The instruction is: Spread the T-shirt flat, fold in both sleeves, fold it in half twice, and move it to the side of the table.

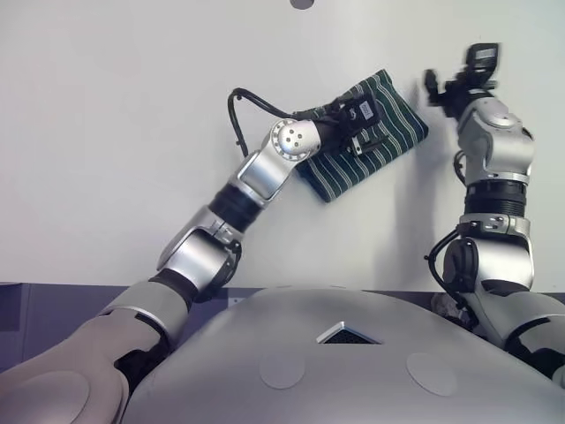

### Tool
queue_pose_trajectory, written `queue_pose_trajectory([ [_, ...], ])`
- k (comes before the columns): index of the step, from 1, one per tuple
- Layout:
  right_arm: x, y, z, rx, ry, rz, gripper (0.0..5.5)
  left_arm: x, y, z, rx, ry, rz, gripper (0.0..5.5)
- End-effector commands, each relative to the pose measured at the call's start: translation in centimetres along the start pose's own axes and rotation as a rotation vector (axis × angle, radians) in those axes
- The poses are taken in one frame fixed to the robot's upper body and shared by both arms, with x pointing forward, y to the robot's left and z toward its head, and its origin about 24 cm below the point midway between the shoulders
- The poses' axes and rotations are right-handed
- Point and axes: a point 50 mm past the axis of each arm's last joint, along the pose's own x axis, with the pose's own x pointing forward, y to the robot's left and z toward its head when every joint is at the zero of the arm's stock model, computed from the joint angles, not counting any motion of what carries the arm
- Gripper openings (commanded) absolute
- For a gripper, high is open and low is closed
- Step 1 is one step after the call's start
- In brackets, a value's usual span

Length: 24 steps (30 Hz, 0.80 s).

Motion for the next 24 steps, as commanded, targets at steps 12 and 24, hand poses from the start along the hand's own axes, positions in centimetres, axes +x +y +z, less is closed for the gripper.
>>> queue_pose_trajectory([
  [12,-1.5,-2.8,4.3,0.078,-0.354,-0.258,3.81,-7.6,13.1,-7.0,-0.309,0.291,0.809,3.8],
  [24,-1.9,1.4,2.9,0.108,-0.417,-0.21,3.81,-15.3,21.7,0.6,-0.274,-0.03,1.316,3.8],
])
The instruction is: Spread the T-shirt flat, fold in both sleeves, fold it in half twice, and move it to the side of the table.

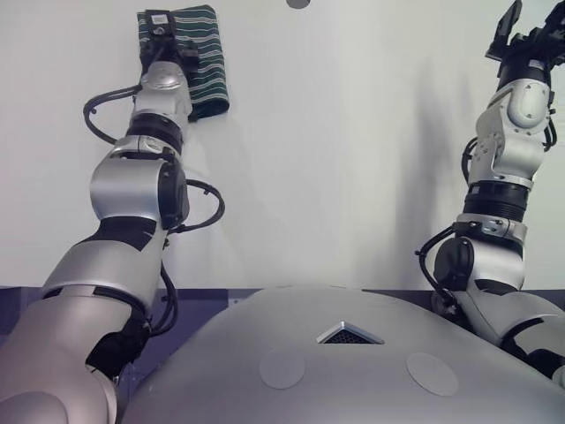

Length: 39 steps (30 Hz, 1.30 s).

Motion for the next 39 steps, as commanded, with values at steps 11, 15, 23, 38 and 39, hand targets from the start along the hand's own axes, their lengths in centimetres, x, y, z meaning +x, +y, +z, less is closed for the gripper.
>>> queue_pose_trajectory([
  [11,-7.2,3.3,-1.7,-0.21,-0.253,0.273,3.81,-13.6,-6.9,1.9,-0.048,-0.768,-0.549,3.8],
  [15,-8.5,4.3,-2.7,-0.221,-0.227,0.314,3.81,-12.9,-7.3,1.4,-0.089,-0.676,-0.528,3.8],
  [23,-7.7,5.7,-1.9,-0.248,-0.27,0.385,3.81,-13.3,-8.6,2.1,-0.079,-0.75,-0.507,3.8],
  [38,-5.6,6.1,-1.8,-0.135,-0.206,0.287,3.81,-11.7,-8.5,1.5,-0.214,-0.635,-0.435,3.8],
  [39,-5.5,6.1,-1.8,-0.136,-0.208,0.292,3.81,-11.8,-8.7,1.5,-0.204,-0.643,-0.442,3.8],
])
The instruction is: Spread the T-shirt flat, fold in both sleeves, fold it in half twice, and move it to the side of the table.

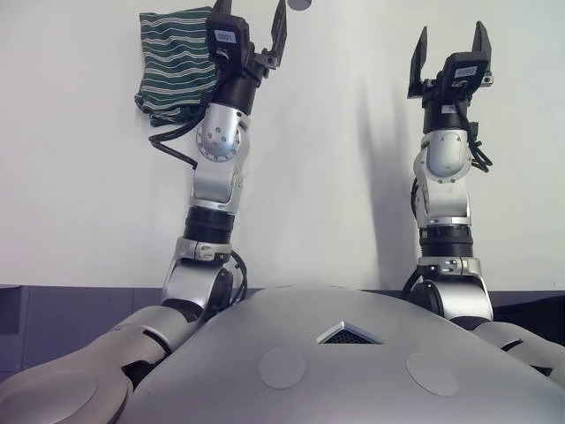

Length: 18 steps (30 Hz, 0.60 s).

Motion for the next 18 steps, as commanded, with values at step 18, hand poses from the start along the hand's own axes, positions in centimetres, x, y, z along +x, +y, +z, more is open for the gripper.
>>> queue_pose_trajectory([
  [18,1.07,0.62,-0.11,0.002,-0.015,0.039,3.81,0.64,-1.17,-0.07,0.053,-0.031,-0.05,3.8],
])
